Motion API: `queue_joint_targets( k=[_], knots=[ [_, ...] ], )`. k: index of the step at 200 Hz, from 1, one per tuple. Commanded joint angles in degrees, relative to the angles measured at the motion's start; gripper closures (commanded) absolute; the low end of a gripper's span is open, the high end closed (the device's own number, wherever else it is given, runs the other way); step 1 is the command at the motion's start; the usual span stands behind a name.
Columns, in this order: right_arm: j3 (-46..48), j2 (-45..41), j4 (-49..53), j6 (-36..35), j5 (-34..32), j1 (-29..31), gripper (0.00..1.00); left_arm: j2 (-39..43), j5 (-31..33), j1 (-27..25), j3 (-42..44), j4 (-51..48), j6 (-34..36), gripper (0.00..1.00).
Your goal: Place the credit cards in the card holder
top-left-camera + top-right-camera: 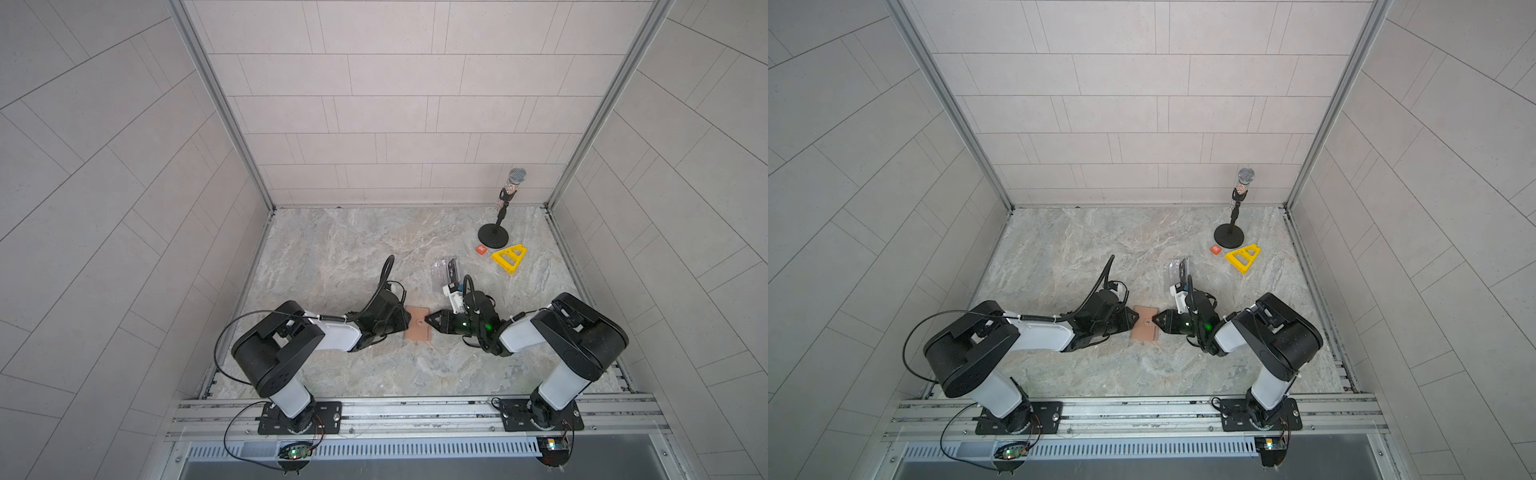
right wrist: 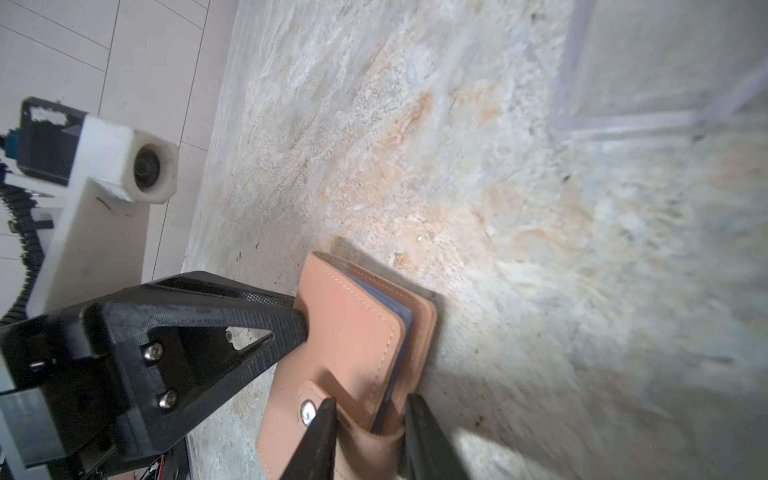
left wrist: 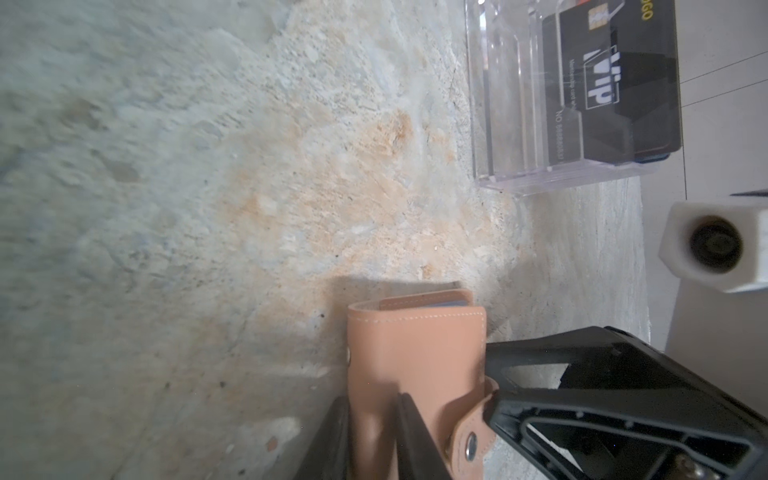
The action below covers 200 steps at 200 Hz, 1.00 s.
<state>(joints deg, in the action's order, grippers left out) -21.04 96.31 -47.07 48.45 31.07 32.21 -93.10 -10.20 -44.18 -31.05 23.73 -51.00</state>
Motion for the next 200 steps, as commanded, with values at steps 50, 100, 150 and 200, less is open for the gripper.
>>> queue_joint_targets(
  k=[50,100,150,200],
  knots=[
    [0.56,0.04,9.58,-1.4,2.93,1.32,0.64,-0.45,0.58,-1.21,1.96,-7.88,0.37,0.75],
    [-0.78,1.39,13.01,-2.81,1.12,2.49,0.68,-0.17,0.92,-1.46,1.96,-7.99,0.11,0.75],
    [-2.16,3.77,13.19,-2.44,-0.3,4.22,0.72,-0.02,1.47,-2.02,1.78,-8.12,-0.06,0.75],
    [-2.94,4.39,14.08,-2.57,-0.51,5.54,0.72,-0.68,1.93,-2.81,1.04,-8.52,-0.06,0.75]
  ],
)
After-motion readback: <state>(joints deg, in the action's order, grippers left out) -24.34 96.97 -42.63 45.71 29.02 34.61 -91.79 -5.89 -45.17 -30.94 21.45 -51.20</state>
